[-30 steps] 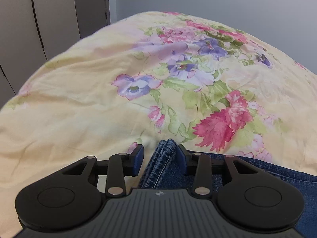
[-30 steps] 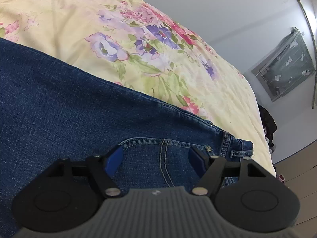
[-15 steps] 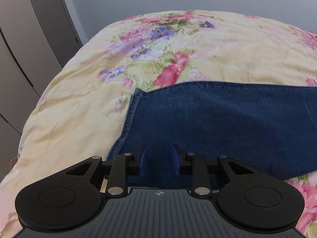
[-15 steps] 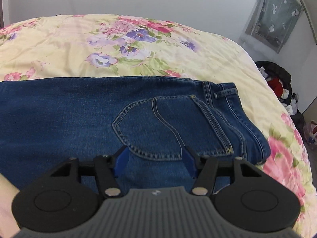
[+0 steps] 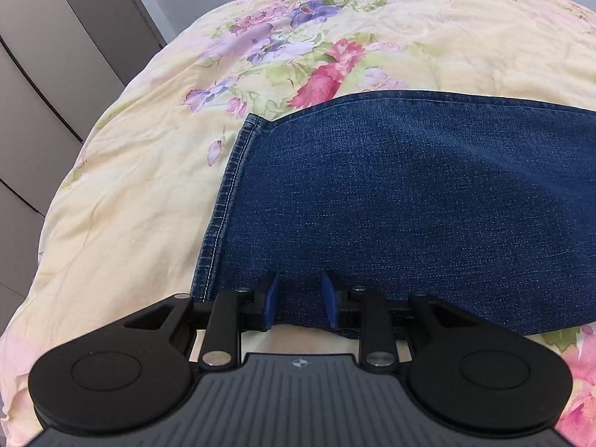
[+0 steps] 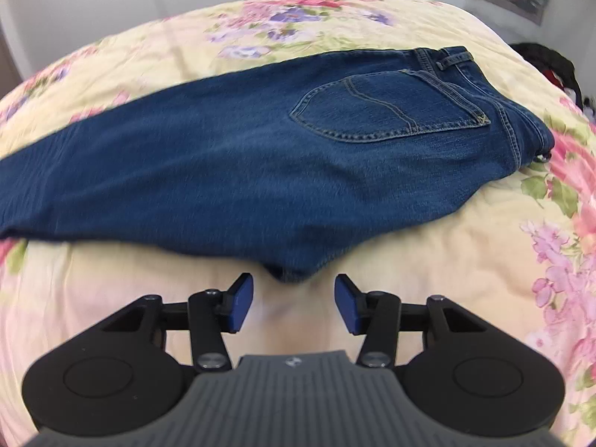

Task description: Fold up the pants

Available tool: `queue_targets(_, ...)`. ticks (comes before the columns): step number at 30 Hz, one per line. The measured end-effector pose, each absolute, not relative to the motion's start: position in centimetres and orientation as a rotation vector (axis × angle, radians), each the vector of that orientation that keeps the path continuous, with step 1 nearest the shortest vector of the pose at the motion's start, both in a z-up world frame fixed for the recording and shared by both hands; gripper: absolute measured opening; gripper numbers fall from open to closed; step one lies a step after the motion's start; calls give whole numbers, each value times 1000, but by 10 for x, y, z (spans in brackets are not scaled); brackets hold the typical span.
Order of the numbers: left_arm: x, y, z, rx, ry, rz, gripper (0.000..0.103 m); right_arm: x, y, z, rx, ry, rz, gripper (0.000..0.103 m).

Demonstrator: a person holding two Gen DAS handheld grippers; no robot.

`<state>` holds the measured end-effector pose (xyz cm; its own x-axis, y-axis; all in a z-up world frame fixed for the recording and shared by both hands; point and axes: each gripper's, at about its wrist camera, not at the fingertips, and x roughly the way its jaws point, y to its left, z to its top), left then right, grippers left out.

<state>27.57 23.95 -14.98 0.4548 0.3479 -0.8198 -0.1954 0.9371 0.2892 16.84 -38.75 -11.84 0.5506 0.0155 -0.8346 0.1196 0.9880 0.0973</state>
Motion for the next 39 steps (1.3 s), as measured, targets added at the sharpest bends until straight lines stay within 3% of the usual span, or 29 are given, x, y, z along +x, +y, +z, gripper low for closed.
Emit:
queue_targets(1,277,240,-151,163,1050,335,33,171,-388,-118,149,988,-71,15)
queue_targets(2,277,240,-152,166,1053,333,33,173,-390,-119,142,997,-84,8)
queue_targets(5,280,241,-157,169,1066,330,32,169,-399,-123,143,1035,-95,1)
queue_targets(13,289,231,-148,208,1084,361,28,175,-408,-122,149,1088,-70,3)
queue_targets(17,281,218,-119,188,972,377,29,169,-429,-95,145,1058,-40,29)
queue_targets(24,294,139,-103,175,946,189,31,206,-495,-60,104,904,-89,28)
queue_targets(26,301,118,-108,187,946,147,31,228,-520,-59,89,876,-129,20)
queue_targets(29,311,95,-120,206,964,122,31,263,-554,-63,135,846,-155,19)
queue_targets(39,333,111,-153,103,1043,200,32,390,-601,-116,241,869,-148,12)
